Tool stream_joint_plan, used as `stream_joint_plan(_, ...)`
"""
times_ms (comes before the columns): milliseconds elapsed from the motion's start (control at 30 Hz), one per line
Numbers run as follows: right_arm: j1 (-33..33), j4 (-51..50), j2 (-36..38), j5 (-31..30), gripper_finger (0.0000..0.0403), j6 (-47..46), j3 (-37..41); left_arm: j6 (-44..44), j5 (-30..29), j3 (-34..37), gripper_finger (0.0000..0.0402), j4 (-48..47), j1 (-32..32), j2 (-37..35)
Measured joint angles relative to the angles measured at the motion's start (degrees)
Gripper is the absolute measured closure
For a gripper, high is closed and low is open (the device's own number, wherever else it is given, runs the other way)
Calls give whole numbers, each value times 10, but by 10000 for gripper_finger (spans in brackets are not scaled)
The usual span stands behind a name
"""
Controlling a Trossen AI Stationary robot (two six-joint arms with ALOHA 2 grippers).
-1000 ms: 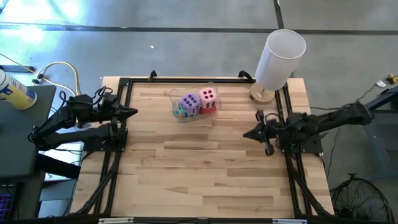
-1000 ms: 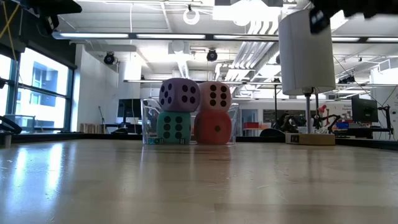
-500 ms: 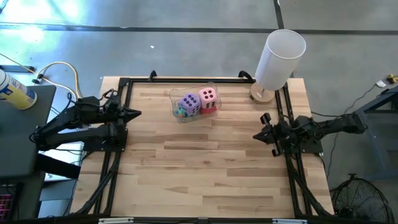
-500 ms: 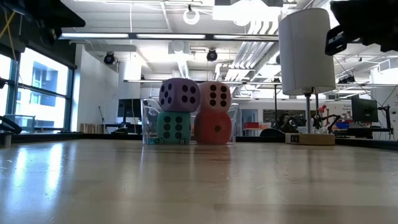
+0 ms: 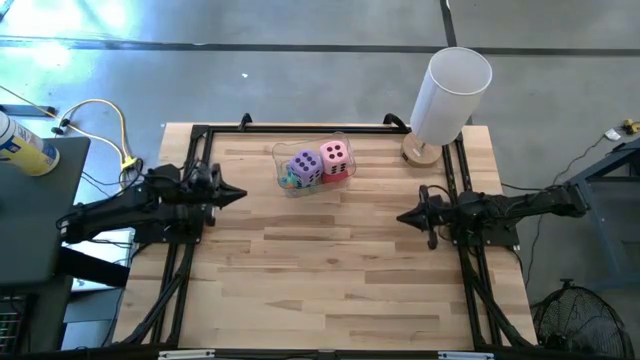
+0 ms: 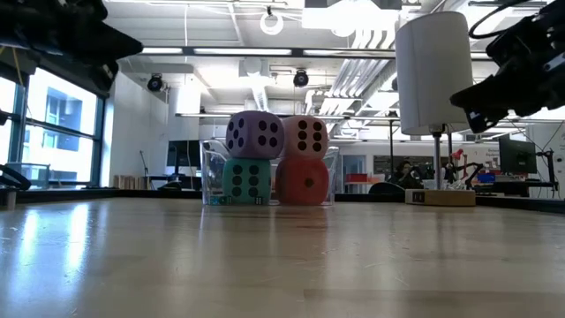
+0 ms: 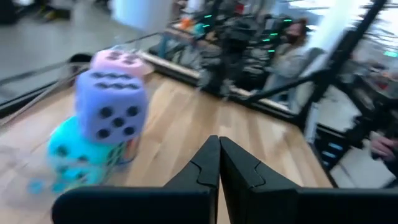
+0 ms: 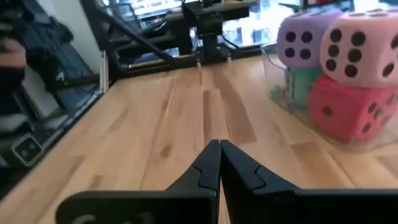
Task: Pick & Place Dice
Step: Return to Home Position
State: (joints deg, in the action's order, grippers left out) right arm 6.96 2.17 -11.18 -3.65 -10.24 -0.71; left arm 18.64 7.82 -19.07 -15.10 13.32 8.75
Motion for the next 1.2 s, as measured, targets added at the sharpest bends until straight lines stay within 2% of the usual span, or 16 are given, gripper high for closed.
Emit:
stream_joint_plan(133, 0, -9, -8, 2, 401, -43, -1, -40, 37, 19, 399, 39, 0, 0)
stream_joint_plan(233, 1, -17, -10, 23, 401, -46, -1, -67, 41, 23, 399, 41, 0, -1)
stream_joint_plan(400, 0, -19, -12, 24, 401, -46, -1, -88, 42, 42, 399, 45, 0, -1)
stream_joint_plan(500, 0, -18, -12, 24, 401, -46, -1, -88, 64, 72, 399, 64, 0, -1)
stream_joint_plan(667, 0, -9, -12, 23, 401, -46, 0, -67, 108, 156, 399, 196, 0, 0)
stream_joint_plan(767, 0, -8, -11, 23, 401, -46, 0, -70, 103, 182, 399, 262, 0, 0)
stream_joint_plan(1200, 0, -4, -11, 23, 401, -46, 0, -161, 88, 185, 399, 216, 0, 4)
